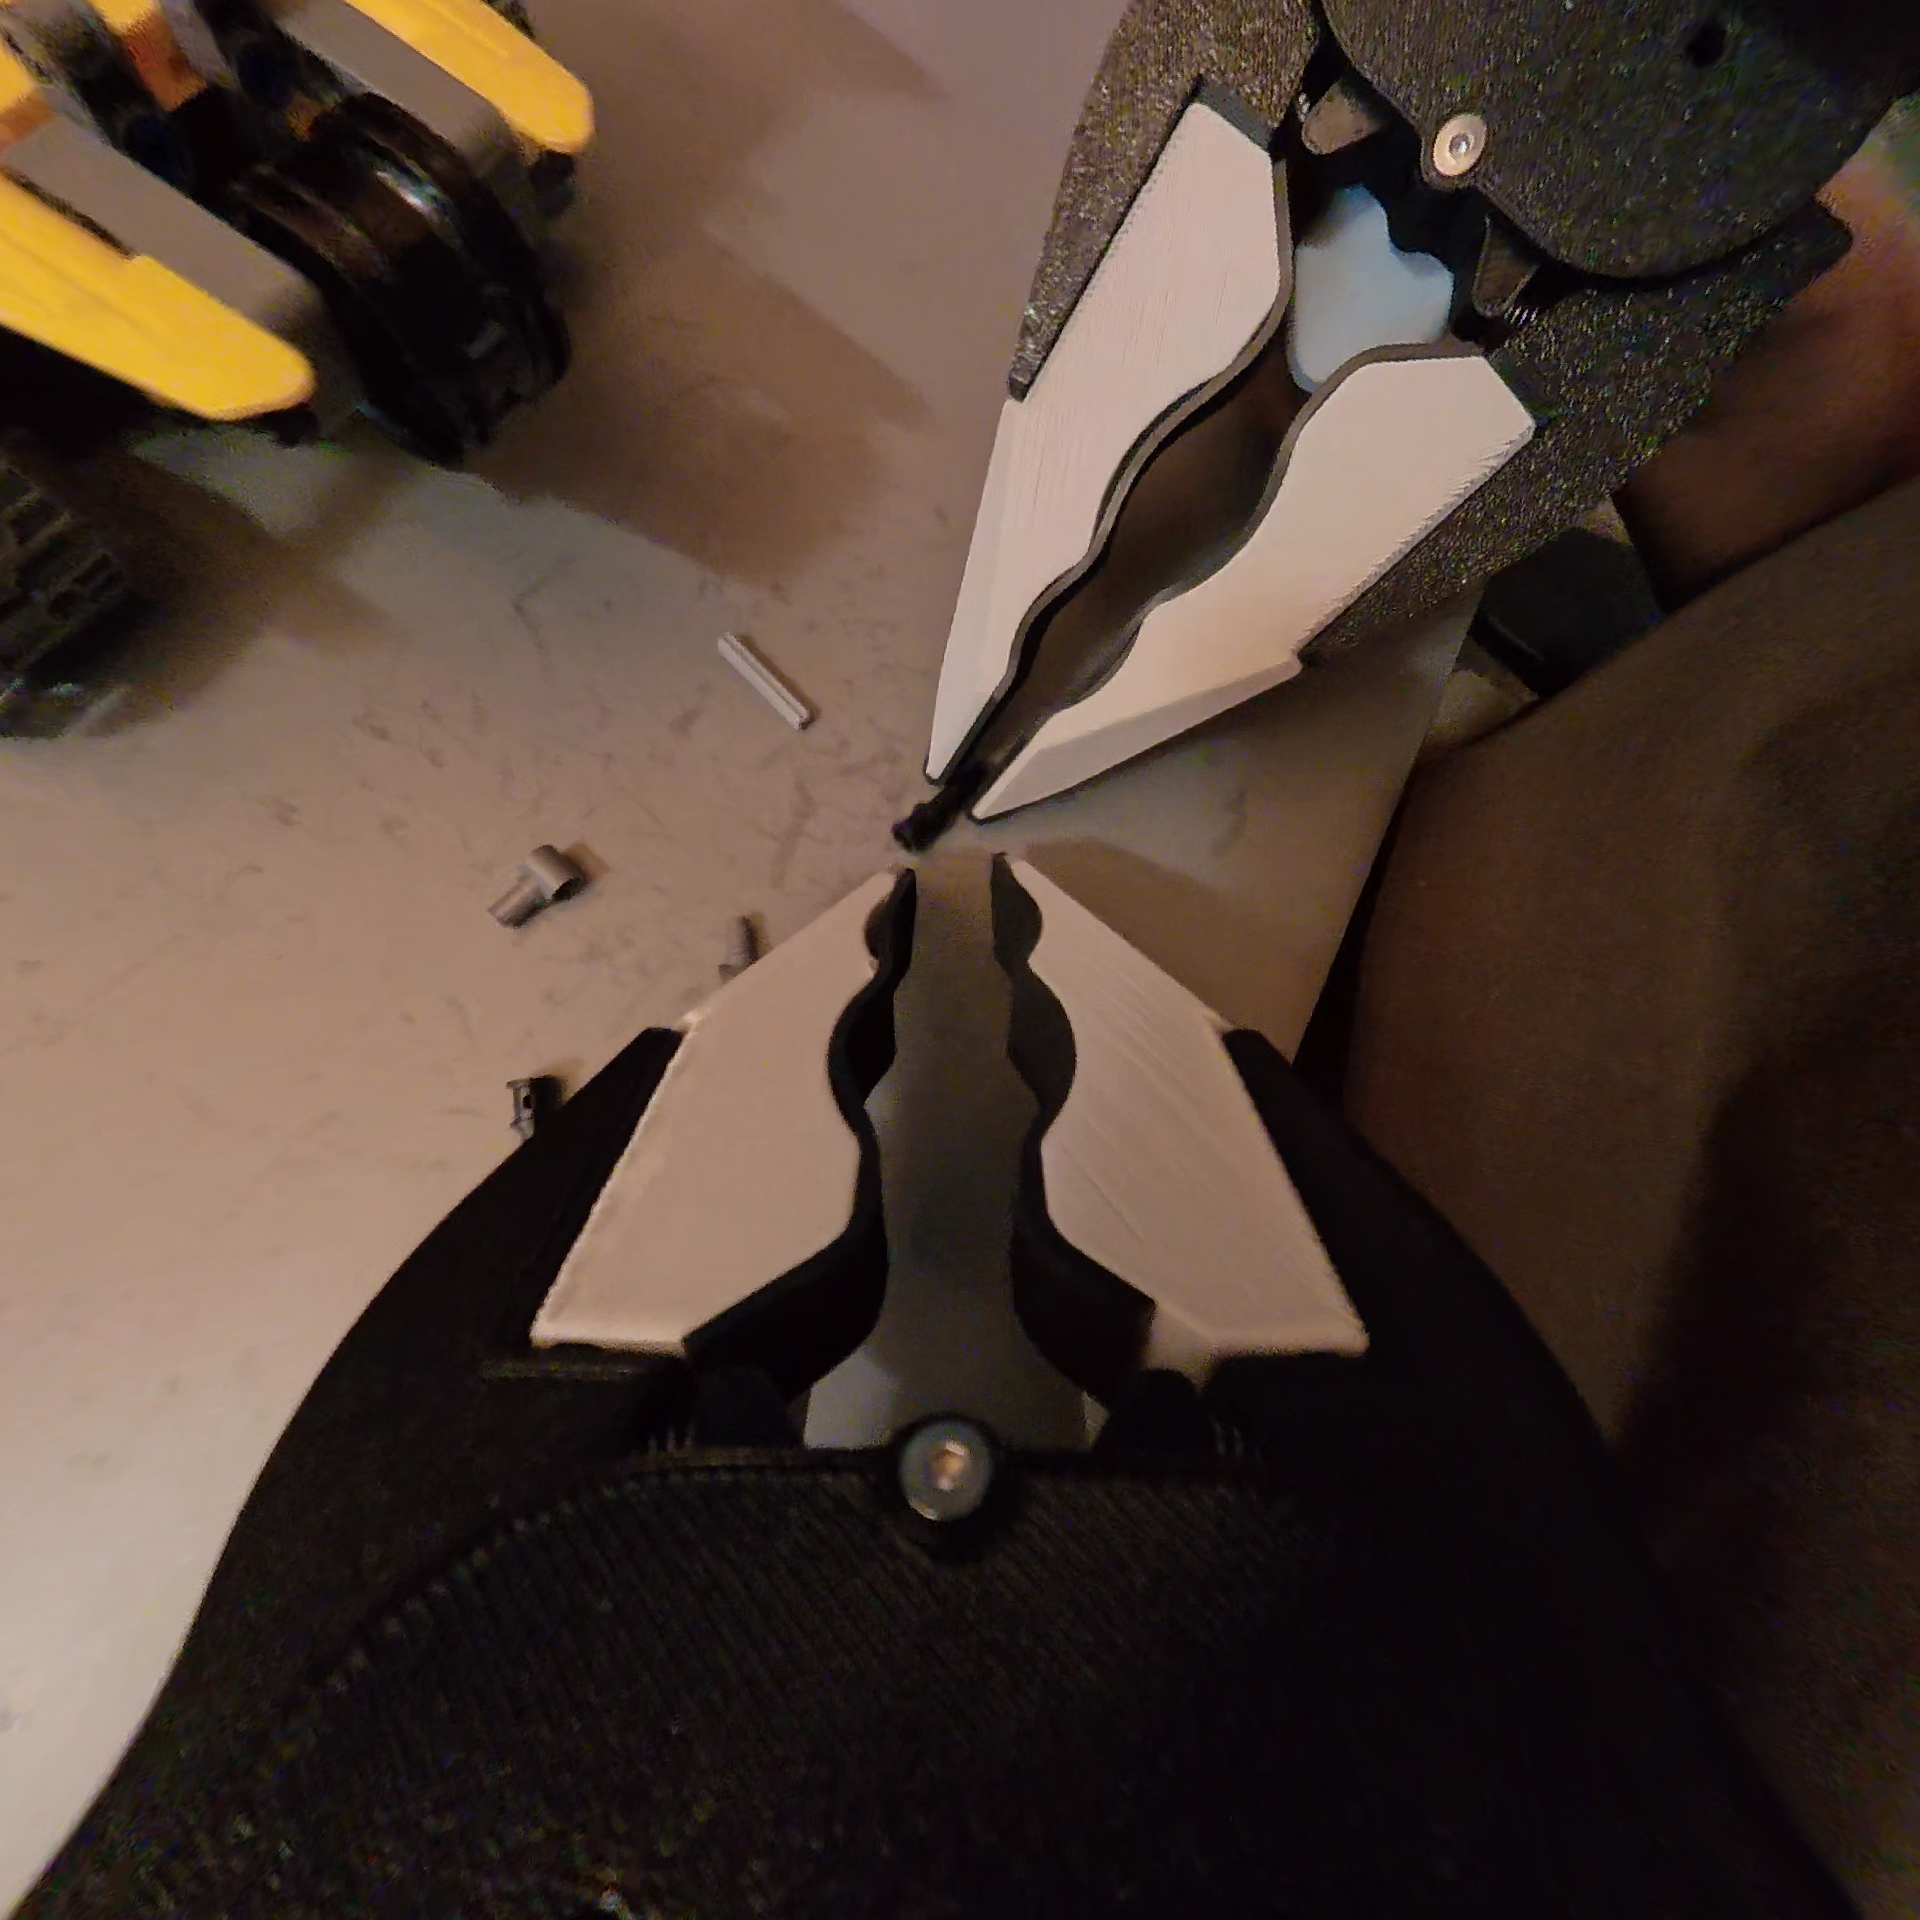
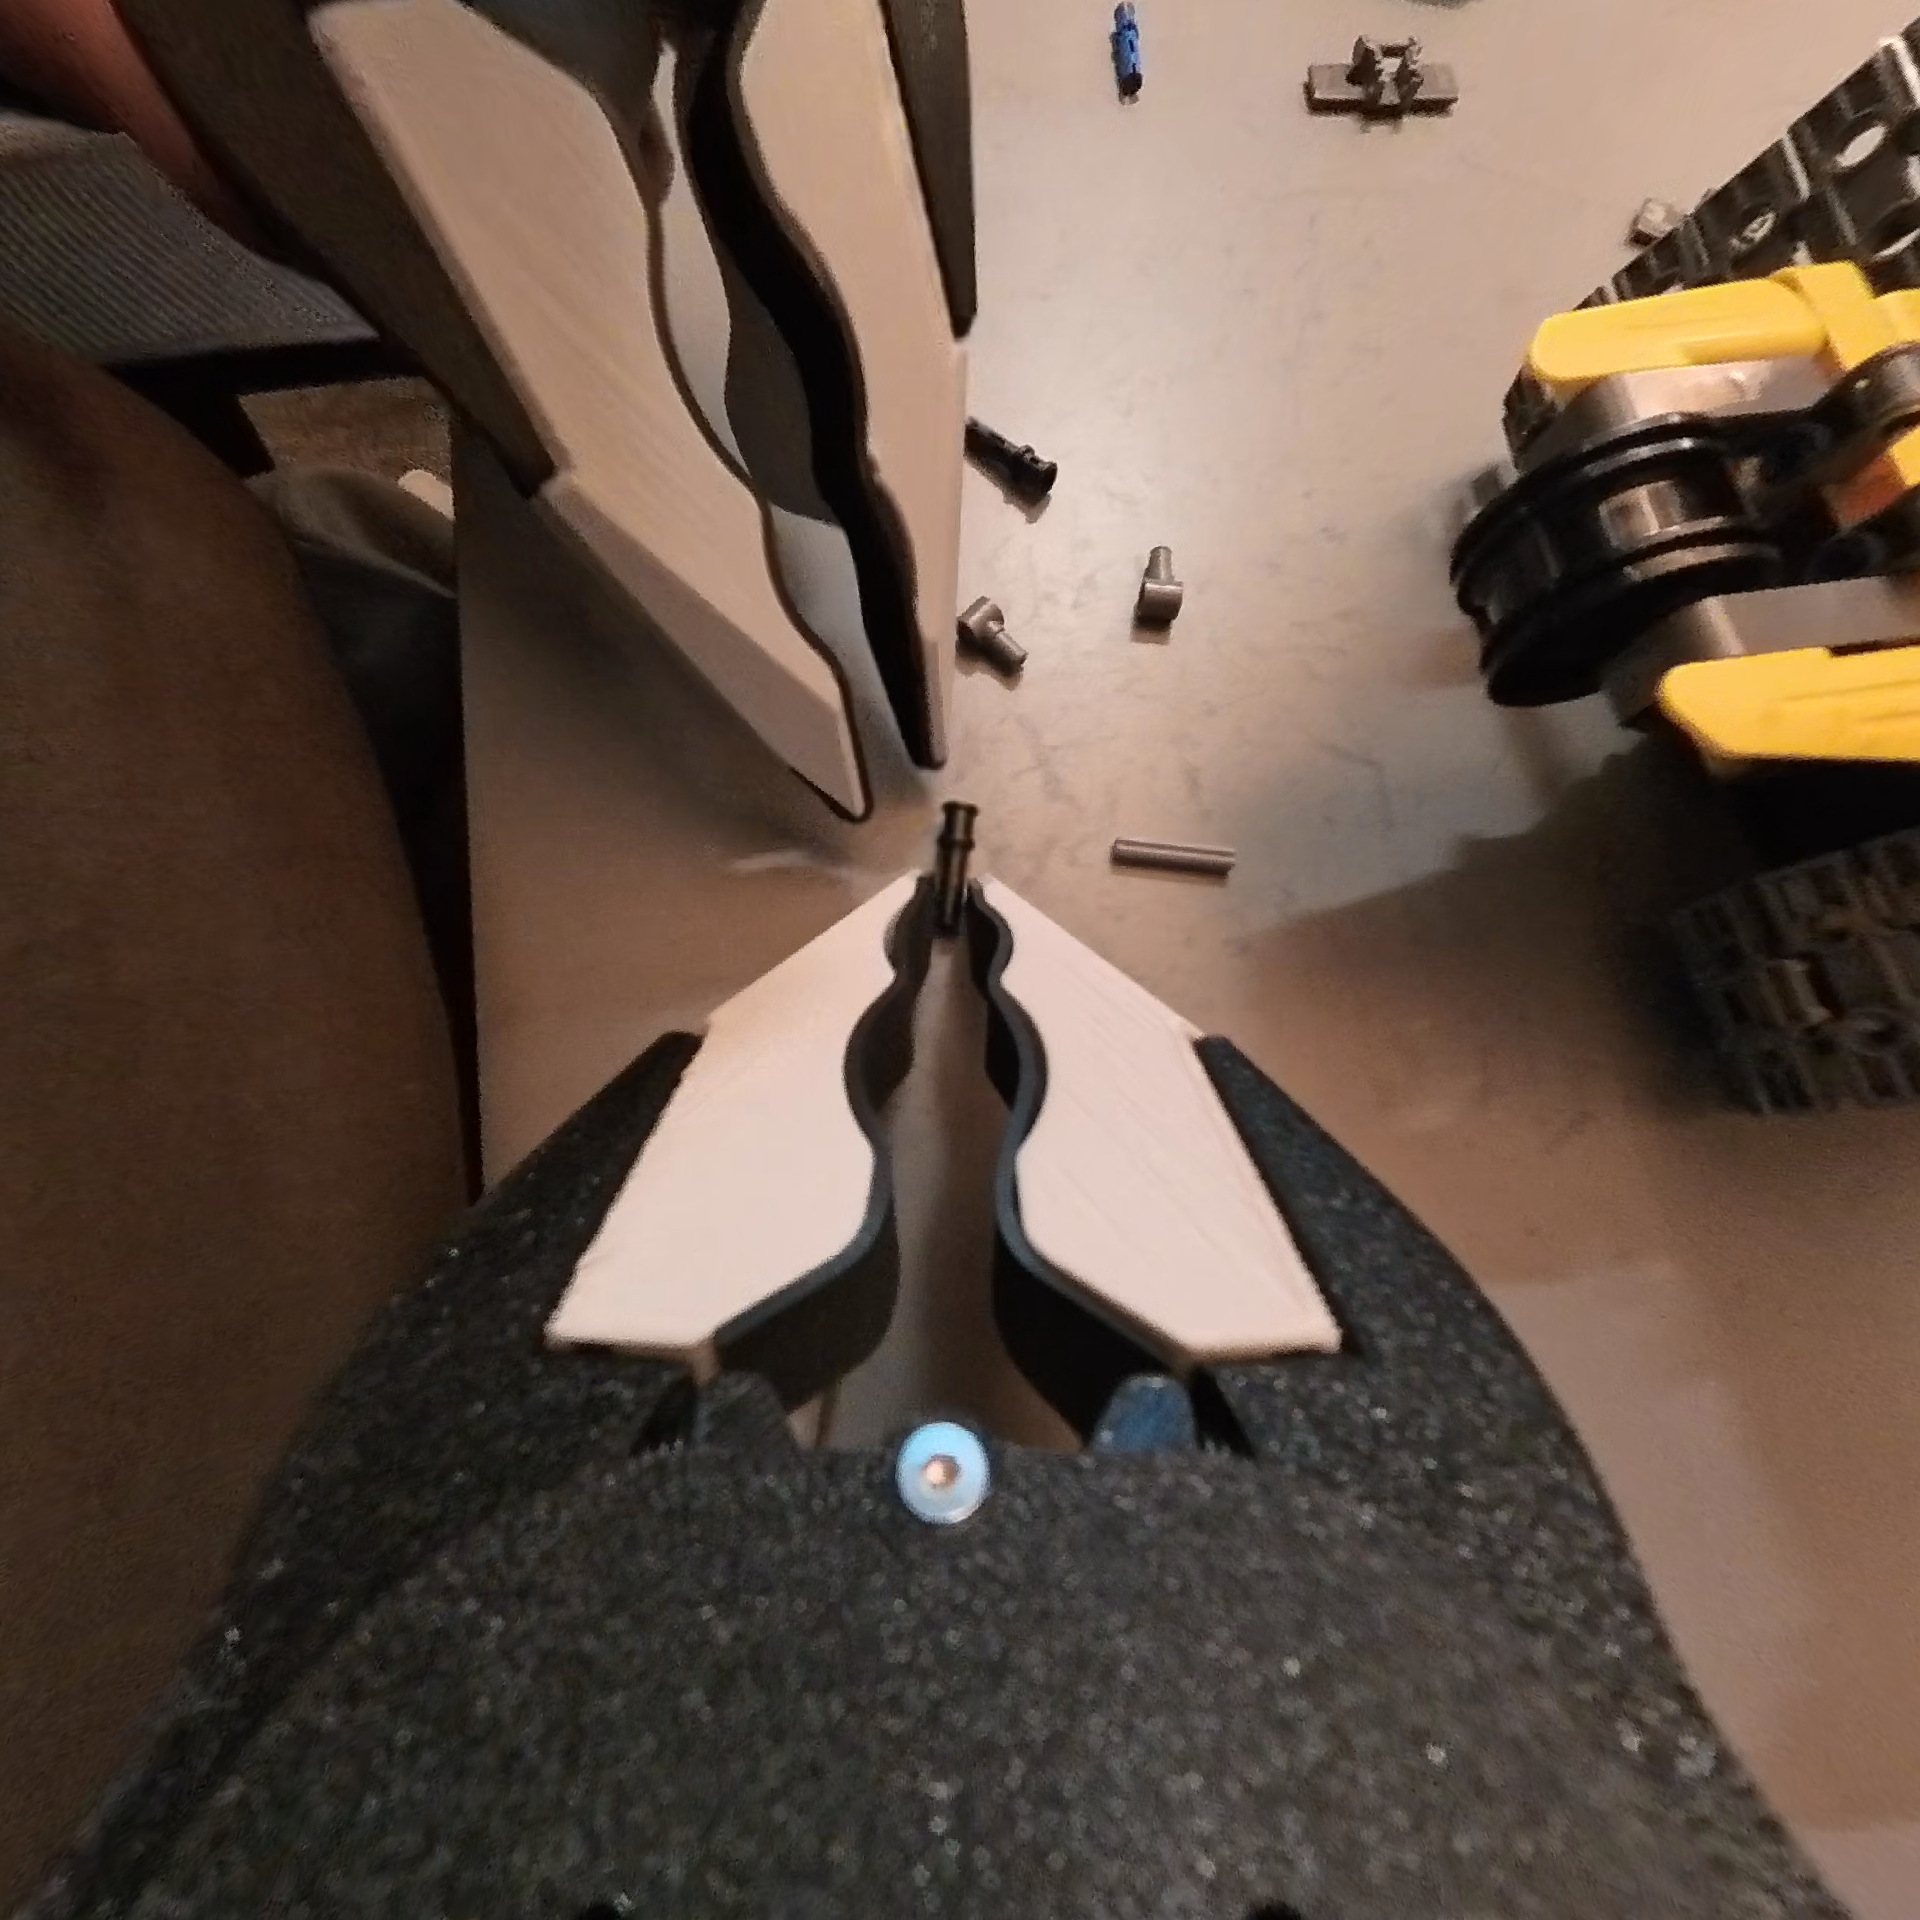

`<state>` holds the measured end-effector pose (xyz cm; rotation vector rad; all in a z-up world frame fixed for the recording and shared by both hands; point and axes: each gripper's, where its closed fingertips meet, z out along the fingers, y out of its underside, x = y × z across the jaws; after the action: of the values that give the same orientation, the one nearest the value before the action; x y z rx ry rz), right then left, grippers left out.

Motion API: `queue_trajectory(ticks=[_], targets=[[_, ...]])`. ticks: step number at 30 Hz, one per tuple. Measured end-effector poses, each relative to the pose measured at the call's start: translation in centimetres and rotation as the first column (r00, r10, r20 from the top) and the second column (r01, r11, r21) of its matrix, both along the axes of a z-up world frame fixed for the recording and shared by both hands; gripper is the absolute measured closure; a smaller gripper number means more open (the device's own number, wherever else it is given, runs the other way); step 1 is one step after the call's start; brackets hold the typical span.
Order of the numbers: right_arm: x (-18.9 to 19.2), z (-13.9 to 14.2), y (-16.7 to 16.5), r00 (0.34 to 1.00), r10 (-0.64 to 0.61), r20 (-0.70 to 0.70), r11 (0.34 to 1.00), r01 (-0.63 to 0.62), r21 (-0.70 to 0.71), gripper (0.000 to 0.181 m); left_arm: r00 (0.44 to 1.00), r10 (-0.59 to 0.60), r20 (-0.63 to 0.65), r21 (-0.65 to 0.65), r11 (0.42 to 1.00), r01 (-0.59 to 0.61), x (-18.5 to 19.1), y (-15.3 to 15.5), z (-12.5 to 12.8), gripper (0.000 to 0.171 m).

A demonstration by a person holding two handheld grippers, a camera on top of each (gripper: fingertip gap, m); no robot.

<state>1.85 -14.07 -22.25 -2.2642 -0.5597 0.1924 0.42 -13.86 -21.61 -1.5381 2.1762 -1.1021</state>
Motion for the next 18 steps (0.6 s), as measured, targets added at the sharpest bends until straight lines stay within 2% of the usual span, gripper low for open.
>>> queue_trajectory(ticks=[12, 15, 18], targets=[[0.8, 1.9, 0.3, 0.990, -0.046, -0.132, 0.996, 0.056, 0.069, 0.167, 0.977, 0.172, 0.124, -0.082, 0.983, -0.163, 0.1, 5.0, 3.5, 0.151], [0.8, 1.7, 0.3, 0.992, -0.043, -0.122, 0.997, 0.051, 0.063, 0.166, 0.972, 0.186, 0.142, -0.062, 0.982, -0.179, 0.3, 5.4, 3.5, 0.148], [0.6, 1.8, 0.2, 0.995, -0.036, -0.097, 0.996, 0.044, 0.081, 0.166, 0.961, 0.205, 0.186, 0.028, 0.976, -0.214, 0.6, 6.9, 3.5, 0.145]])
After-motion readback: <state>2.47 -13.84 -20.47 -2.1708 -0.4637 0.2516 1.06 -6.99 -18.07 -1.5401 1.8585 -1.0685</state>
